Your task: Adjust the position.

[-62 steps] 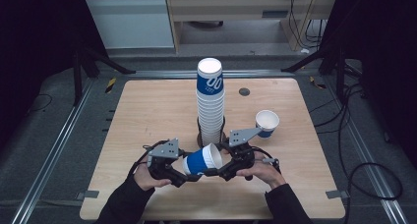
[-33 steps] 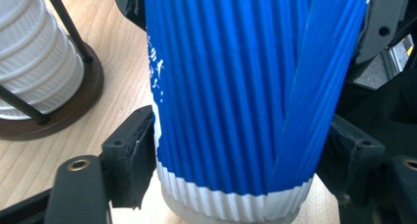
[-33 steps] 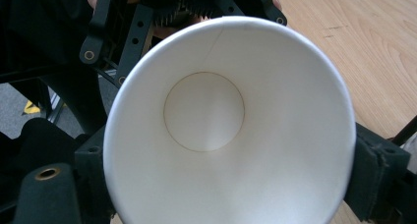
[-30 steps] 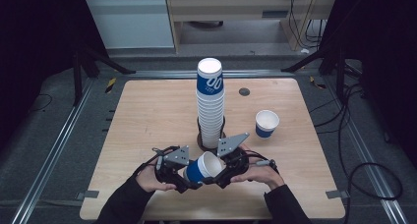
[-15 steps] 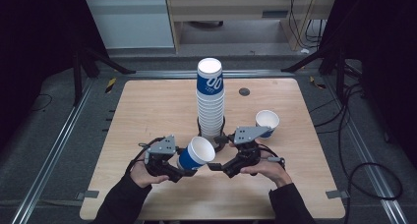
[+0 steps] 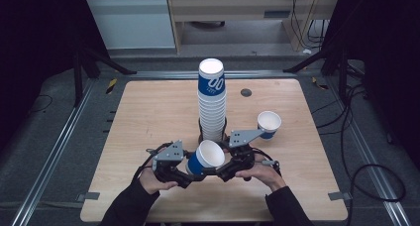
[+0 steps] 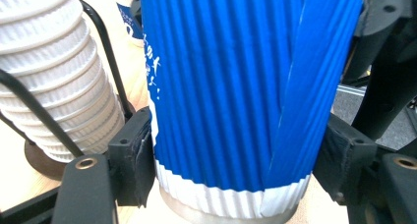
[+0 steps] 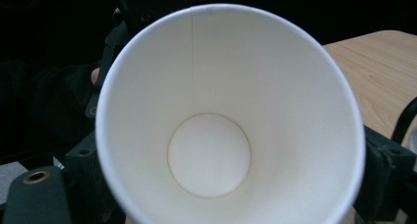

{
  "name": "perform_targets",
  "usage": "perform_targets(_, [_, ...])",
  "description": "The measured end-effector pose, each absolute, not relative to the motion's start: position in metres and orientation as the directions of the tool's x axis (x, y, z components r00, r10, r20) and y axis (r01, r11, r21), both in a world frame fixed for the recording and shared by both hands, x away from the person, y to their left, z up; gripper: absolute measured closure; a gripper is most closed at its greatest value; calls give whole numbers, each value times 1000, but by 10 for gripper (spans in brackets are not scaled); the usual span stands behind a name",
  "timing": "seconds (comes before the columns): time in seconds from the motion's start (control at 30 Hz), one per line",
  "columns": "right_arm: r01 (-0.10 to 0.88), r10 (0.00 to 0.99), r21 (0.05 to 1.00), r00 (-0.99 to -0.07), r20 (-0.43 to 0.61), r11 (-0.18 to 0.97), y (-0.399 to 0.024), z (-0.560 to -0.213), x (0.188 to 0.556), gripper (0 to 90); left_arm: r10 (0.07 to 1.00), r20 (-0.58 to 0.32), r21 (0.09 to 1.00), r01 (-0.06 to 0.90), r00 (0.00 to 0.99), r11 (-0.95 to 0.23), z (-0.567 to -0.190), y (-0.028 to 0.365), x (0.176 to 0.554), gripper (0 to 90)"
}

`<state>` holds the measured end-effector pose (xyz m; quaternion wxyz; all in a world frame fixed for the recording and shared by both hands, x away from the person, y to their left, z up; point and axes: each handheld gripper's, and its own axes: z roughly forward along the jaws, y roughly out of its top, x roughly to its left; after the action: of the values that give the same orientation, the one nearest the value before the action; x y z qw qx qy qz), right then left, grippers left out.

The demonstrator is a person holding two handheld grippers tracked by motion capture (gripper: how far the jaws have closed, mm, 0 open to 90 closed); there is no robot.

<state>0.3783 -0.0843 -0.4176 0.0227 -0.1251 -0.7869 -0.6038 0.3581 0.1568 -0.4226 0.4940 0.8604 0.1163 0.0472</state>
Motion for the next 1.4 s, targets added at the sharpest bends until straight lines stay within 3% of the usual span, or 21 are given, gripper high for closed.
perform_targets(0.43, [240, 149, 944, -966, 210, 226, -82, -420, 379, 197, 248, -49, 861, 167, 968, -480, -424, 157, 359, 268])
perform_targets(0.67, [222, 197, 954, -963, 182, 202, -92, -413, 379, 197, 268, -53, 842, 187, 962, -506, -427, 161, 362, 228])
perform_targets(1.4, [231, 450, 956, -884, 128, 183, -147, -404, 380, 197, 527, -96, 861, 337, 844, -382, -424, 212, 387, 210])
